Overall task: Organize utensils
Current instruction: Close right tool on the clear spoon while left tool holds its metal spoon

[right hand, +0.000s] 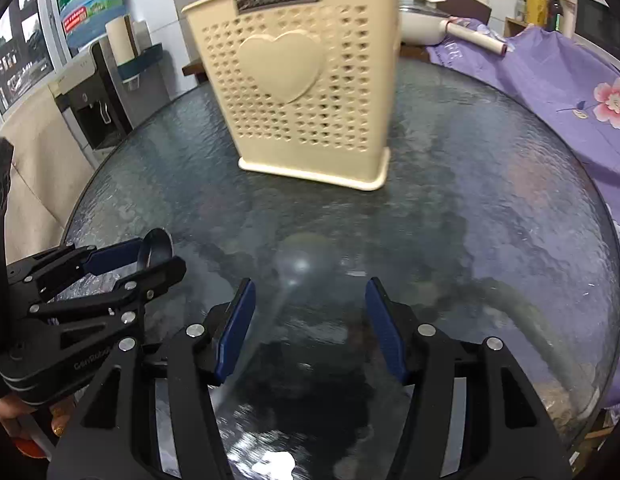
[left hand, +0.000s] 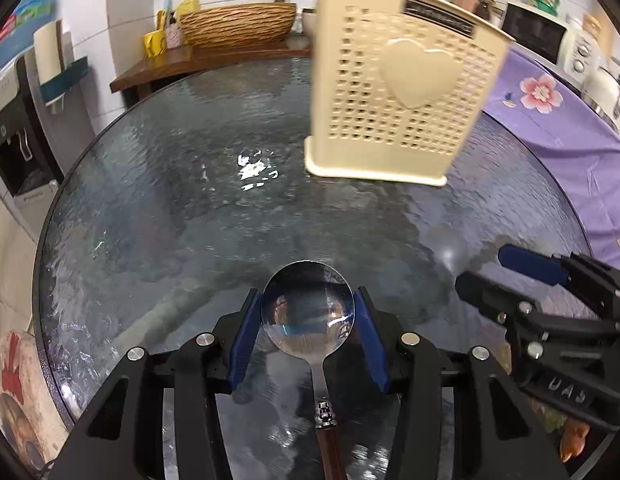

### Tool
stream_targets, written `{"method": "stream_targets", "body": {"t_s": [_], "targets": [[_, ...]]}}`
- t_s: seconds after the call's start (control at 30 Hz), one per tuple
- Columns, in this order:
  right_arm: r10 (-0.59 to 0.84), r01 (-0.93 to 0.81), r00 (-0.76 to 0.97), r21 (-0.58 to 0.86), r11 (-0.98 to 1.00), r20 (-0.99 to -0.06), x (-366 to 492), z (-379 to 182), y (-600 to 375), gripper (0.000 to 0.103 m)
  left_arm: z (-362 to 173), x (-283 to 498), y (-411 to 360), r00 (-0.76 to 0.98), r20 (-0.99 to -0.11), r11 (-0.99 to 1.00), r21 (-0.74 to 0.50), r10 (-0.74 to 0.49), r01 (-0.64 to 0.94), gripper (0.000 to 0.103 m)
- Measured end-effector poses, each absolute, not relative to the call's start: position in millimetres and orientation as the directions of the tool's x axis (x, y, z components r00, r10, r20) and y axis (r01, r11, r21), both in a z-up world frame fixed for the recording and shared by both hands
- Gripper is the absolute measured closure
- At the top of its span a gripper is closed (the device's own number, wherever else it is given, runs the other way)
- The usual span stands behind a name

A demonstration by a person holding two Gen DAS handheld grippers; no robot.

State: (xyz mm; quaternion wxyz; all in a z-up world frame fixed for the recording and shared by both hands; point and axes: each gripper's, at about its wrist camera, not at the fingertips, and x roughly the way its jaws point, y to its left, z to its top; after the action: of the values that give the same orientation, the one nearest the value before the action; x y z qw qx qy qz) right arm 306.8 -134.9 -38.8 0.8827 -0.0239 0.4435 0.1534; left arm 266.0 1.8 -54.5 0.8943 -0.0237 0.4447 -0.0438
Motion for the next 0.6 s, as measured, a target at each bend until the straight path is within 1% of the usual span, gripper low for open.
{"method": "stream_targets", "body": {"t_s": [0.2, 0.3, 0.43, 0.5, 0.57, 0.6], "targets": [[0.214, -0.297, 0.531, 0.057, 0.953, -0.820, 316.1, -47.5, -114.2, 0.045, -54.3, 271.4, 15.4, 0.607, -0.789, 0.995, -0.091, -0.095, 0.037, 0.057], [0.185, -0.295, 0.546, 0.019, 0.955, -0.817, 320.2, -49.2, -107.3, 0.045, -54.4, 273.6, 20.0, 0.606, -0.789, 0.995, -0.094, -0.096, 0.035, 0.057], [0.180, -0.301, 0.542, 0.011, 0.954, -0.821, 327.4, -49.2, -101.9, 0.046, -54.6, 275.0, 18.7, 0.606, -0.791, 0.996, -0.082, -0.087, 0.036, 0.057], [0.184, -0.309, 0.536, 0.011, 0.951, -0.824, 329.6, -49.1, -96.6, 0.048, -55.2, 274.5, 18.8, 0.608, -0.789, 0.996, -0.085, -0.088, 0.034, 0.057], [0.191, -0.323, 0.530, 0.011, 0.946, -0.826, 330.4, -48.9, -93.2, 0.054, -55.5, 274.0, 20.7, 0.610, -0.787, 0.995, -0.095, -0.096, 0.033, 0.057], [0.196, -0.330, 0.526, 0.013, 0.944, -0.828, 331.8, -49.0, -90.0, 0.055, -55.5, 273.4, 21.3, 0.609, -0.787, 0.994, -0.099, -0.099, 0.033, 0.057]]}}
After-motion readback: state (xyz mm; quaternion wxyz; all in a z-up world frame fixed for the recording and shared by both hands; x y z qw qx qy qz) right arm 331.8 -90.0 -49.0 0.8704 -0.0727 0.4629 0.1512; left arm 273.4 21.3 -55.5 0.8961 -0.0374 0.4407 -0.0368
